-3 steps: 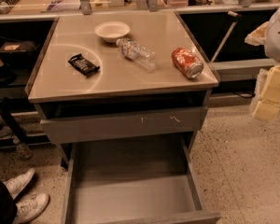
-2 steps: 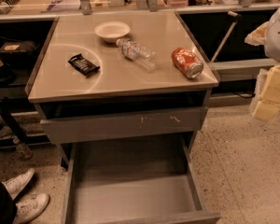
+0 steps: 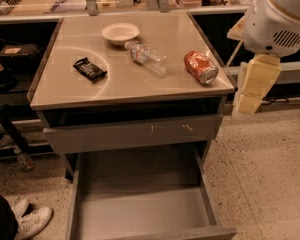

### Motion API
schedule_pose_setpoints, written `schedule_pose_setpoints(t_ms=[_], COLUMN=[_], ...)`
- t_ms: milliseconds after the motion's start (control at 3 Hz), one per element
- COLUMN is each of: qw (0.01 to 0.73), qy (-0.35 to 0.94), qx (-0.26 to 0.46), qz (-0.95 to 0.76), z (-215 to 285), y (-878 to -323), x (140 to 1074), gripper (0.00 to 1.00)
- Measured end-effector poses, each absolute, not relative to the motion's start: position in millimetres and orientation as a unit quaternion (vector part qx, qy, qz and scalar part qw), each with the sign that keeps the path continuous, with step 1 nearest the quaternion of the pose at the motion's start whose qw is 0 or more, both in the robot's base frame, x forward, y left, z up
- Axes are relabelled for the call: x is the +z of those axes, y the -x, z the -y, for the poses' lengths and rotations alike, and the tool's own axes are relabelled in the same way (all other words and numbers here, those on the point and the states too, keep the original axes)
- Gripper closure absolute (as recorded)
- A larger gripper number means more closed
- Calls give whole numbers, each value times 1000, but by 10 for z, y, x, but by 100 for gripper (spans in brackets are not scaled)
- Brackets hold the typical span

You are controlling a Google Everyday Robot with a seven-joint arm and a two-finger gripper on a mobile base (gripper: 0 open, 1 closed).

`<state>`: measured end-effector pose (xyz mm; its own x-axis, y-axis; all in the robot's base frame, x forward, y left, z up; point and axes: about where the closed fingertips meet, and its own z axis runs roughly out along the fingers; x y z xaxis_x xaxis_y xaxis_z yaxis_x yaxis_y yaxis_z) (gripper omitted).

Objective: Place rxbar chocolate into middle drawer

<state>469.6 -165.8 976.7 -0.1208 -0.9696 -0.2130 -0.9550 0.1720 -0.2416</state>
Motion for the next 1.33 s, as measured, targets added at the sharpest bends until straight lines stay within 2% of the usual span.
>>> schedule_pose_setpoints(t_ms=[667,1333], qw=[168,174], qy=[630,611], qx=[-13,45], qz=[-758,-771], z=[1524,470], y=[-4776,-5645], x=[9709,9608], gripper=[0,0])
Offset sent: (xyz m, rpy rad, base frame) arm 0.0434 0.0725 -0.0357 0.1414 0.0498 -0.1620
